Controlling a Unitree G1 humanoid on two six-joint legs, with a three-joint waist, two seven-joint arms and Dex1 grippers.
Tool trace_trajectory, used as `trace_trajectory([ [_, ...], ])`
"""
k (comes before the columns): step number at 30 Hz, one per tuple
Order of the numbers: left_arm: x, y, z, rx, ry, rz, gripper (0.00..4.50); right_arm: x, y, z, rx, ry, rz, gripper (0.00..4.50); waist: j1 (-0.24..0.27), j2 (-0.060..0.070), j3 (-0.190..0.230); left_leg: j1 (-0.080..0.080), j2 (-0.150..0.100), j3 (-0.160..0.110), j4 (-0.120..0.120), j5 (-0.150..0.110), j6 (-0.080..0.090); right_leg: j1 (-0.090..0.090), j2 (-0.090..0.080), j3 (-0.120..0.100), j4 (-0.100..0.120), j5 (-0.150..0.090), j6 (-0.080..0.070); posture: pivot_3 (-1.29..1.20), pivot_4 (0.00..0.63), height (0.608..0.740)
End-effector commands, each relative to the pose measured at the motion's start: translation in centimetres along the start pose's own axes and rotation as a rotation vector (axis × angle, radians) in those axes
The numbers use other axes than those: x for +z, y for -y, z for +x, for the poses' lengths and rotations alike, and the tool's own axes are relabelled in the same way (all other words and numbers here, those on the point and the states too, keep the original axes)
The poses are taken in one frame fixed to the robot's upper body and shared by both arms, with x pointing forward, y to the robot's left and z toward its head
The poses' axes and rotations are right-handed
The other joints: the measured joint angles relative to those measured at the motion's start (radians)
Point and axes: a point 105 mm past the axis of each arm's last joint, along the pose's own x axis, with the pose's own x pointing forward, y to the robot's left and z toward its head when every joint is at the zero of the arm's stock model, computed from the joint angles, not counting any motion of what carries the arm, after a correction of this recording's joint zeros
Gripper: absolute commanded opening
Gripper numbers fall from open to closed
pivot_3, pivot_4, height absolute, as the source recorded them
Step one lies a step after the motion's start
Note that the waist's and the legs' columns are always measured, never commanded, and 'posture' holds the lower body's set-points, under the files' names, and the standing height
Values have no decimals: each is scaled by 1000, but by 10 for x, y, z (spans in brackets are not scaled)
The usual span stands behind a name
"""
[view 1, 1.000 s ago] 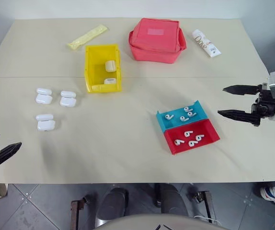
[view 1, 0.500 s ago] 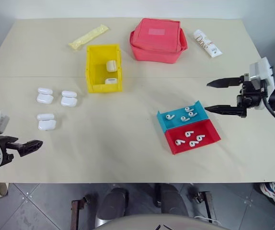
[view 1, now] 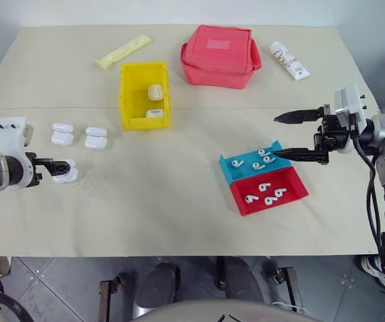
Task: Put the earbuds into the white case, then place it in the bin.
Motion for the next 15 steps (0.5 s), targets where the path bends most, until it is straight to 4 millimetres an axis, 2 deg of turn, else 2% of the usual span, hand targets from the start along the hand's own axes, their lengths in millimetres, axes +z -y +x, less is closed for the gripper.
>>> trace_trajectory([
  [1, 5, 5, 2, -13, -21, -11, 4462, 9, -8, -9, 42, 27, -42, 4500, 0, 0, 0, 0, 0, 0, 0, 0, 0, 0, 0, 0, 0, 0, 0, 0, 150, 740],
  [15, -10, 6, 20, -13, -154, -75, 4462, 5, -13, -9, 19, 33, -32, 4500, 1, 0, 0, 0, 0, 0, 3, 0, 0, 0, 0, 1, 2, 0, 0, 0, 150, 740],
])
